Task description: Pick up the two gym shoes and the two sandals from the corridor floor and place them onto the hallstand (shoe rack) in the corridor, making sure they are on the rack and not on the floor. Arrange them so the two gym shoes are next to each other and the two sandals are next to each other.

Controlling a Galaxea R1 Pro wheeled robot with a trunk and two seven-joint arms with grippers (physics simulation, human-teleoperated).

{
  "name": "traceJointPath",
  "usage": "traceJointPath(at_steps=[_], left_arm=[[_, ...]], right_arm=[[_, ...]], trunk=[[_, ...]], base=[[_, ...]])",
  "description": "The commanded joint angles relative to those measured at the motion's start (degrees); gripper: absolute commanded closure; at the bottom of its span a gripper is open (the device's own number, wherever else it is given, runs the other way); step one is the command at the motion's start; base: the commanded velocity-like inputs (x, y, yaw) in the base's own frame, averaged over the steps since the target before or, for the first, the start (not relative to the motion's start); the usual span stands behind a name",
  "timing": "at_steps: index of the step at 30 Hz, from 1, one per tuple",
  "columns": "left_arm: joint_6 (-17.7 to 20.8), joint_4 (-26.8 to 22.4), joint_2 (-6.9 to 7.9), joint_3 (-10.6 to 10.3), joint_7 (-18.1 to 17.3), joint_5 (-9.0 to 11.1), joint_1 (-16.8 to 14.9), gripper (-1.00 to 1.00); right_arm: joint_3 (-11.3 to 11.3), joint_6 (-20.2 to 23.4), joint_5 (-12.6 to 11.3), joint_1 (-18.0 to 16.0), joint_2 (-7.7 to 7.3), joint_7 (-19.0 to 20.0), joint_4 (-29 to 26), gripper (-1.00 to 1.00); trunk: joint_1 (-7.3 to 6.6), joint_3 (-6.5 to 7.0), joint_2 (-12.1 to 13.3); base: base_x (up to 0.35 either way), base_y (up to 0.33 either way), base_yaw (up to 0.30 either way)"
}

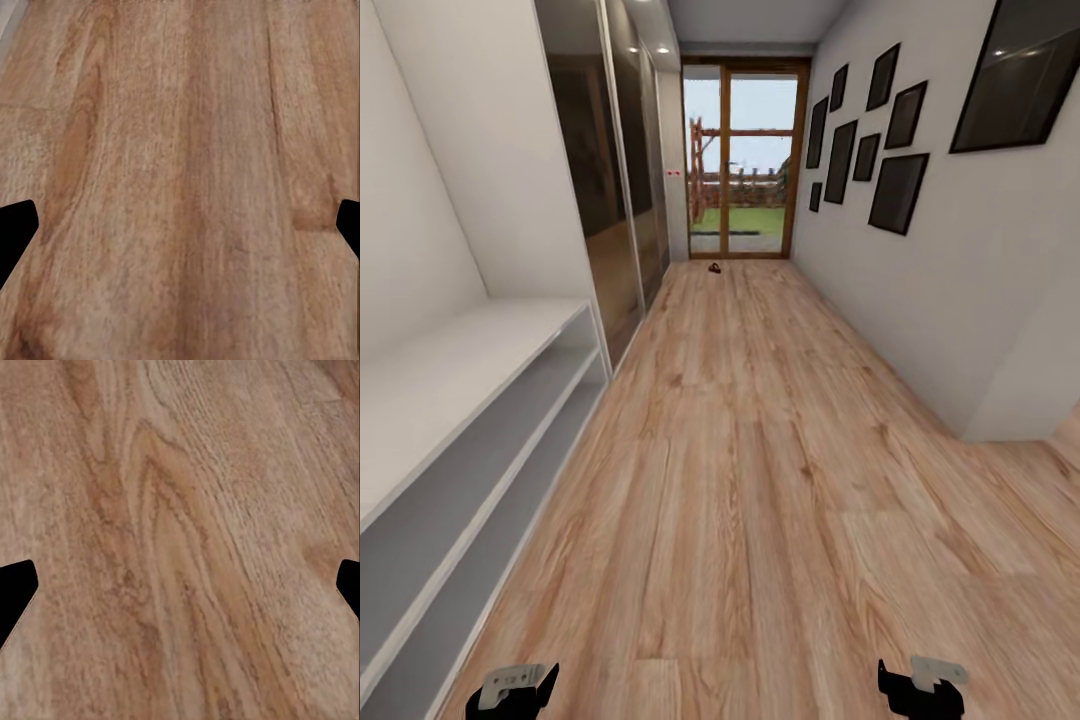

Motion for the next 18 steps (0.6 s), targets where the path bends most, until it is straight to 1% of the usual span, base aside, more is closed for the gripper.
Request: traceJointPath(at_steps=[1,10,11,15,16,18], left_arm=[[0.03,0.05,-0.01,0.19,-0.54,0.52,-0.03,-1.00],[0.03,0.05,-0.03,0.22,0.48,0.51,-0.03,-1.00],[0.03,0.05,-0.07,0.20,0.82,0.53,-0.03,-1.00],[0.03,0.05,-0.18,0.19,0.93,0.45,-0.03,-1.00],[0.03,0.05,-0.28,0.20,0.98,0.42,-0.03,-1.00],[0.03,0.05,-0.31,0.20,0.99,0.42,-0.03,-1.00]], right_arm=[[-0.08,-0.32,-0.48,-0.02,0.01,0.21,0.04,-1.00],[0.00,-0.45,-0.26,0.30,0.08,0.46,0.07,-1.00],[0.06,-2.42,0.27,1.35,0.20,0.53,0.05,-1.00],[0.08,-5.20,1.11,1.79,0.24,0.55,0.04,-1.00],[0.09,-6.91,1.54,1.97,0.26,0.55,0.05,-1.00],[0.09,-7.35,1.65,2.01,0.26,0.52,0.06,-1.00]], trunk=[[0.02,-0.05,-0.02],[0.02,-0.05,-0.02],[0.02,-0.05,-0.02],[0.02,-0.05,-0.02],[0.02,-0.05,-0.02],[0.02,-0.05,-0.02]], base=[[0.309,-0.127,0.001],[0.309,-0.128,0.001],[0.308,-0.130,0.000],[0.307,-0.131,0.000],[0.307,-0.132,0.000],[0.307,-0.133,0.000]])
